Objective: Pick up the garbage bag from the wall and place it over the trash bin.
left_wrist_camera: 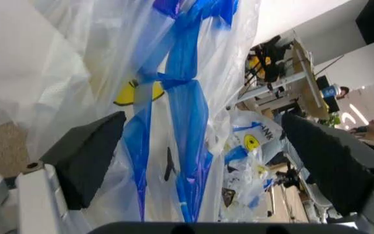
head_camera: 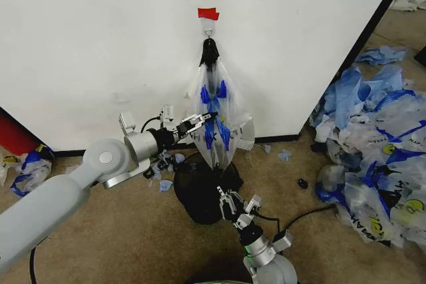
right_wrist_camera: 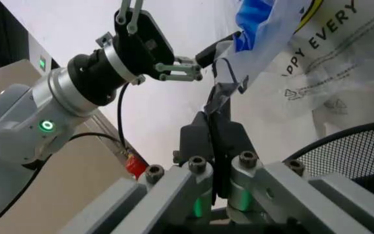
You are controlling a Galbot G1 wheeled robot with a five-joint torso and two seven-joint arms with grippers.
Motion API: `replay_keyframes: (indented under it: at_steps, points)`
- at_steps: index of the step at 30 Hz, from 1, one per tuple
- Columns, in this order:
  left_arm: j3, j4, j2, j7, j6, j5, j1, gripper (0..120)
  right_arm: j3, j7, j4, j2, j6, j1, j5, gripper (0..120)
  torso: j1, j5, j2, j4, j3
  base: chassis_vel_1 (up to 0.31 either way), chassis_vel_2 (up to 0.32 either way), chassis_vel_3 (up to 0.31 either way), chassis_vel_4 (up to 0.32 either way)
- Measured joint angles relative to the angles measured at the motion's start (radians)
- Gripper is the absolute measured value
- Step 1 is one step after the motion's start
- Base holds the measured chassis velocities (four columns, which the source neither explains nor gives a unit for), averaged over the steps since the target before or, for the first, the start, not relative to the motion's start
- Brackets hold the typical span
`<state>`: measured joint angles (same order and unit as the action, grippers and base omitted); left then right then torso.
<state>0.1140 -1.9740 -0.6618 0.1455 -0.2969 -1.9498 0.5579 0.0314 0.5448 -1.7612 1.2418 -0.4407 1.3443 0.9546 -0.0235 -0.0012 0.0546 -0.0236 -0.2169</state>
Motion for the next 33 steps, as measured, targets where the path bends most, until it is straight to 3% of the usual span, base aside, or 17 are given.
replay_keyframes:
  at_steps: [21,28,33]
  points:
    - [0.087,0.055,-0.051,0.003,0.017,0.011,-0.059,91,0.012,0.002,-0.004,0.009,-0.002,0.005,-0.001,0,0.0,0.0,0.0,0.0,0.0,0.0,0.0,0.0,0.0]
    - [0.082,0.053,-0.049,-0.001,0.025,0.021,-0.046,70,0.009,0.001,0.002,0.01,-0.003,0.002,-0.002,0,0.0,0.0,0.0,0.0,0.0,0.0,0.0,0.0,0.0]
    - [0.046,0.039,-0.038,-0.005,0.027,0.031,-0.009,48,0.005,0.001,0.006,0.007,-0.004,0.001,-0.003,0,0.0,-0.0001,0.0,0.0,0.0,0.0,0.0,0.0,0.0]
